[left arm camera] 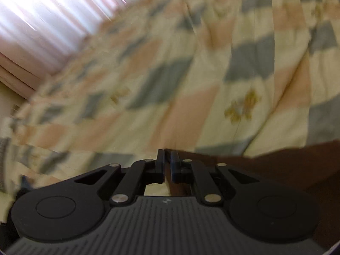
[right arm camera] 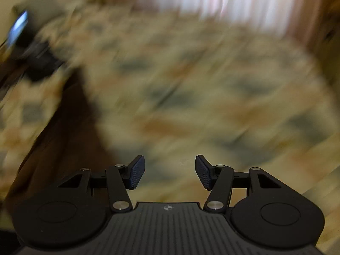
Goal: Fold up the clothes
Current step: 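Lift the brown shirt with the left tool while the right tool grasps another edge, then swing the shirt up and lay it flat on the duvet with both tools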
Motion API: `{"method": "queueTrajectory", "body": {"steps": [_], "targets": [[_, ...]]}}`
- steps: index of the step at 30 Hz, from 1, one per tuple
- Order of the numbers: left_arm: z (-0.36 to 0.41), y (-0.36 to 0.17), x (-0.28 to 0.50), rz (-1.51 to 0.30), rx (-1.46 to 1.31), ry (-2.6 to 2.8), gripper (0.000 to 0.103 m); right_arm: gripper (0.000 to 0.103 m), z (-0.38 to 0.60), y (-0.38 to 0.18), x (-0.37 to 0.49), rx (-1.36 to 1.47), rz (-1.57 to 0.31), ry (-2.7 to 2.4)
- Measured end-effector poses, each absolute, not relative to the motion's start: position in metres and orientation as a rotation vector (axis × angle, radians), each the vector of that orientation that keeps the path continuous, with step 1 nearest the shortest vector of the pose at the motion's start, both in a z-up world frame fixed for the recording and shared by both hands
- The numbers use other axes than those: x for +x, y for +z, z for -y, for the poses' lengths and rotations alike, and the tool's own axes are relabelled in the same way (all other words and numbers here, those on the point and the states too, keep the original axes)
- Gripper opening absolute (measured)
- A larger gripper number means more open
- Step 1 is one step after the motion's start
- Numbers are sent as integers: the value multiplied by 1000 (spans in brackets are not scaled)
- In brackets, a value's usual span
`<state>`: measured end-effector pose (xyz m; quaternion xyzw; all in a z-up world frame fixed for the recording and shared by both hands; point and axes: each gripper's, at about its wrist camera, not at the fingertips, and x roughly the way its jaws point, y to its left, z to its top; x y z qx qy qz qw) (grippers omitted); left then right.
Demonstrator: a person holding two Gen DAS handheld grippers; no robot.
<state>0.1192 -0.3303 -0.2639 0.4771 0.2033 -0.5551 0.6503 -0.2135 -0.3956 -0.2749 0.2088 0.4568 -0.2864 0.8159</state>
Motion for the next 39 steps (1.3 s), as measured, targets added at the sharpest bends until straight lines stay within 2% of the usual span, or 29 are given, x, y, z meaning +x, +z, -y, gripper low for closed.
{"method": "queueTrajectory", "body": {"steps": [2, 4, 5, 6, 8, 10, 13, 14, 15, 16, 17, 20, 27, 30, 32, 34, 35, 36, 38, 39], "targets": [[342, -291, 137, -506, 1117, -1273, 8, 56, 377, -311, -180, 480, -1018, -551], [354, -318, 154, -551, 1149, -1284, 9, 62, 361, -336, -147, 494, -1037, -512], [361, -332, 163, -573, 1166, -1290, 11, 71, 358, -341, -136, 500, -1025, -516], [365, -332, 173, -596, 1166, -1292, 16, 76, 356, -345, -127, 511, -1012, -527], [362, -320, 193, -667, 1110, -1288, 22, 78, 353, -356, -113, 546, -979, -568], [359, -322, 213, -744, 1047, -1283, 32, 80, 354, -361, -106, 588, -955, -602], [373, -341, 230, -848, 987, -1291, 32, 78, 356, -360, -102, 622, -933, -624], [379, -351, 233, -879, 971, -1301, 32, 69, 356, -364, -101, 624, -948, -634], [385, -359, 236, -909, 955, -1307, 28, 40, 358, -369, -100, 629, -972, -653], [390, -366, 238, -933, 938, -1305, 14, 18, 360, -376, -100, 636, -995, -679], [394, -370, 241, -955, 916, -1300, 4, 3, 363, -382, -100, 644, -1018, -705], [395, -367, 241, -932, 890, -1296, 0, 0, 377, -374, -115, 668, -946, -833], [414, -317, 241, -755, 819, -1353, 1, 0, 470, -315, -136, 361, -762, -1105], [438, -302, 245, -637, 799, -1360, 1, 0, 511, -305, -126, 189, -731, -1137], [465, -305, 255, -625, 798, -1340, 3, 0, 548, -312, -117, 135, -739, -1161], [487, -320, 258, -623, 876, -1318, 17, 2, 587, -328, -108, 143, -801, -1181], [488, -323, 251, -586, 914, -1316, 18, 13, 606, -343, -104, 198, -890, -1181], [488, -326, 244, -548, 952, -1314, 17, 31, 625, -359, -101, 255, -979, -1179], [485, -330, 229, -464, 1019, -1311, 17, 46, 625, -368, -98, 247, -1018, -1156], [477, -328, 220, -421, 1033, -1321, 17, 57, 613, -365, -96, 187, -996, -1139]]}}
